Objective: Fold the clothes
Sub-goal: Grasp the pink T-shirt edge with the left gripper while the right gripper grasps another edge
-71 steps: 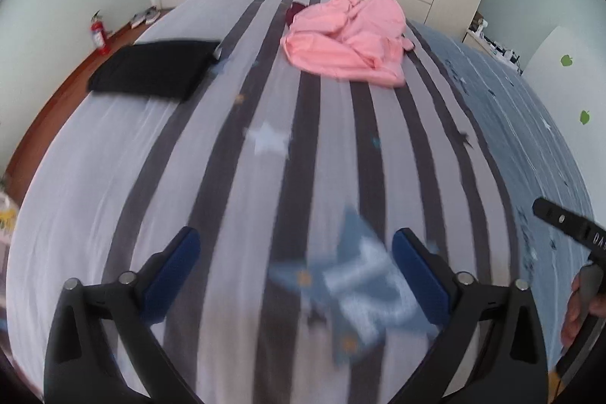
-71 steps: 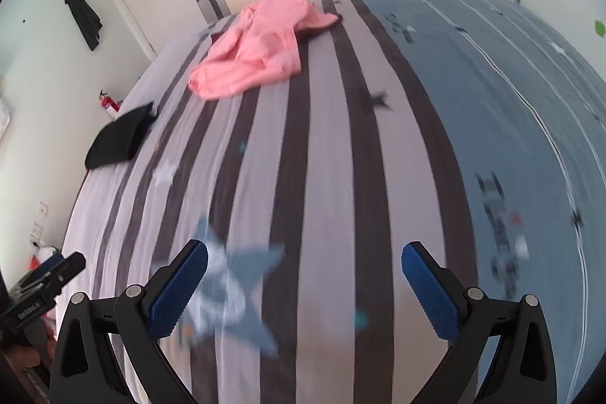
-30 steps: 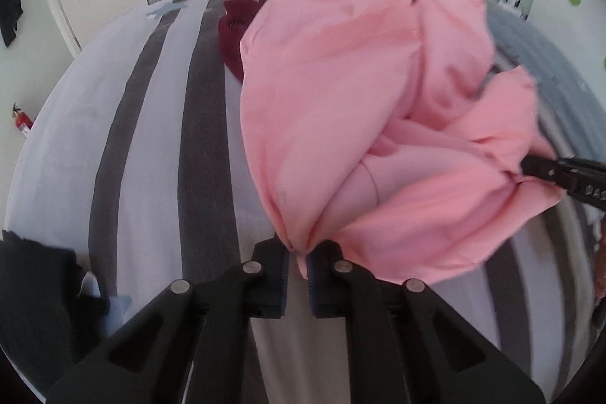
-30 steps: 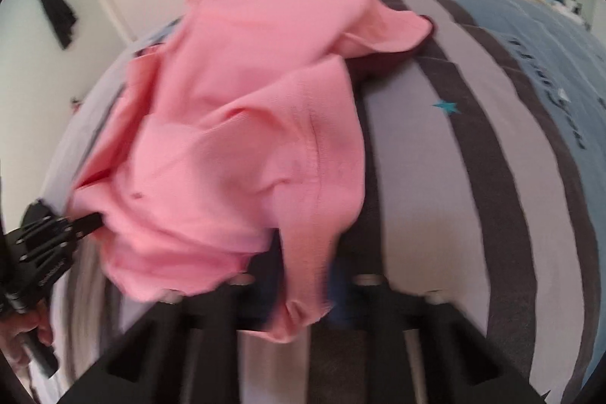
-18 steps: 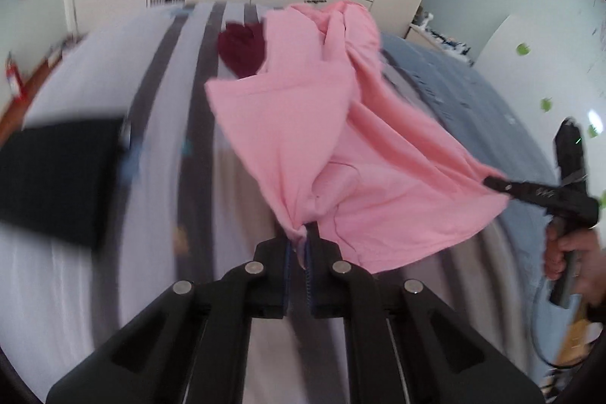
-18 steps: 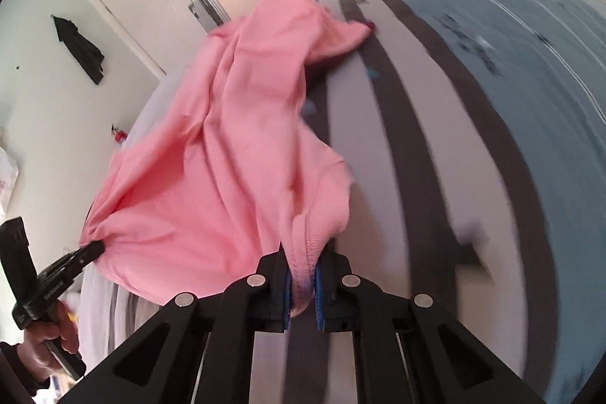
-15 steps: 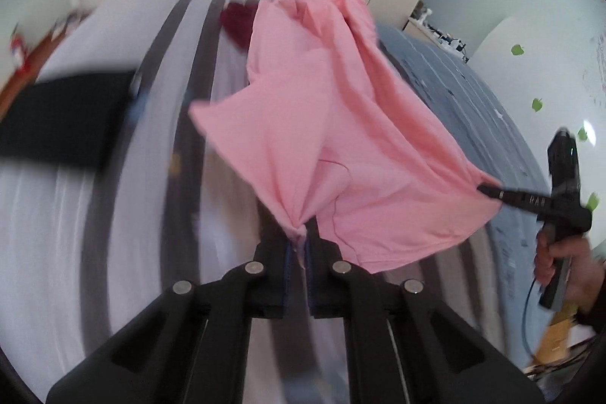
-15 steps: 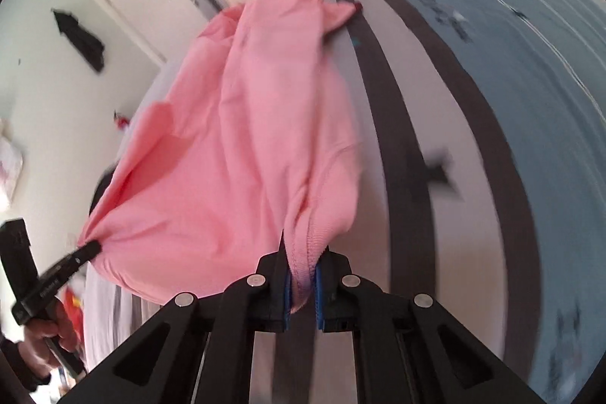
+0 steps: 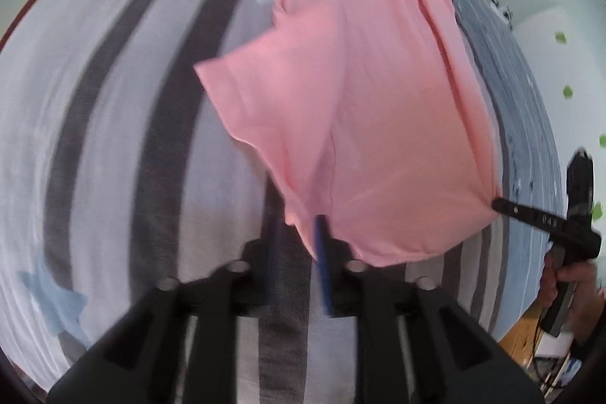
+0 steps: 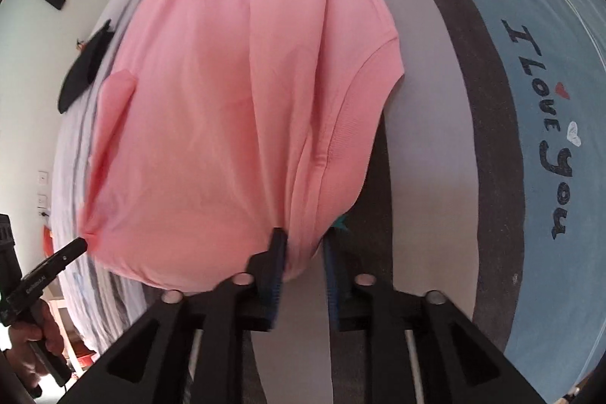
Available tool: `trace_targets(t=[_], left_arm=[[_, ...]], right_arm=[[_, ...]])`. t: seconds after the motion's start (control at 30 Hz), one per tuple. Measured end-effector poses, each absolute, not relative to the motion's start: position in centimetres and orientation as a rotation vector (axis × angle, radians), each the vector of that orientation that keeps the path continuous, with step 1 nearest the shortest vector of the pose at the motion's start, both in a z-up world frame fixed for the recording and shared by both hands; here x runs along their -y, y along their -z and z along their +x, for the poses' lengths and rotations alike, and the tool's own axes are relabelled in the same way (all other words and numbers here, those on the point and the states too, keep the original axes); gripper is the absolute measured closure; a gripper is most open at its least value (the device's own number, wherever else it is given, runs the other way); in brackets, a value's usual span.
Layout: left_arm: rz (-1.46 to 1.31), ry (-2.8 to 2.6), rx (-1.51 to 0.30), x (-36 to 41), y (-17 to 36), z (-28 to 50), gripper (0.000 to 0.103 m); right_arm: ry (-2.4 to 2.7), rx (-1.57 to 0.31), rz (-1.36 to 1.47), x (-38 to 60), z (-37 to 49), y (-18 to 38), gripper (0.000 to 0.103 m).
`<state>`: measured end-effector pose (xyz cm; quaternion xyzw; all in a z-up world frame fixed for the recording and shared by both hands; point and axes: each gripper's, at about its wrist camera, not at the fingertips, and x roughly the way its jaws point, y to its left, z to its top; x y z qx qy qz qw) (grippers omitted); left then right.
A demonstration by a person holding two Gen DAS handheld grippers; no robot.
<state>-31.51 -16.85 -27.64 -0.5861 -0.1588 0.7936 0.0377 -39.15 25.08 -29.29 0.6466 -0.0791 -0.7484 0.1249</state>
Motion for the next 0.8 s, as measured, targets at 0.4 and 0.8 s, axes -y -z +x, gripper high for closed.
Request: trace_targets(t=[0.4, 0.8], left_arm=[[-1.745, -2.610, 0.587, 20.6, 32.0, -38.5, 0.026], [-1.700, -2.697, 0.570, 24.6, 30.1, -36.6, 0.102]], right_arm=[[2.344, 0.377, 1.809, -28.5, -48.6, 29.8, 0.052], [2.355, 0.394, 1.812, -25.6, -53.7, 30.2, 0.045]])
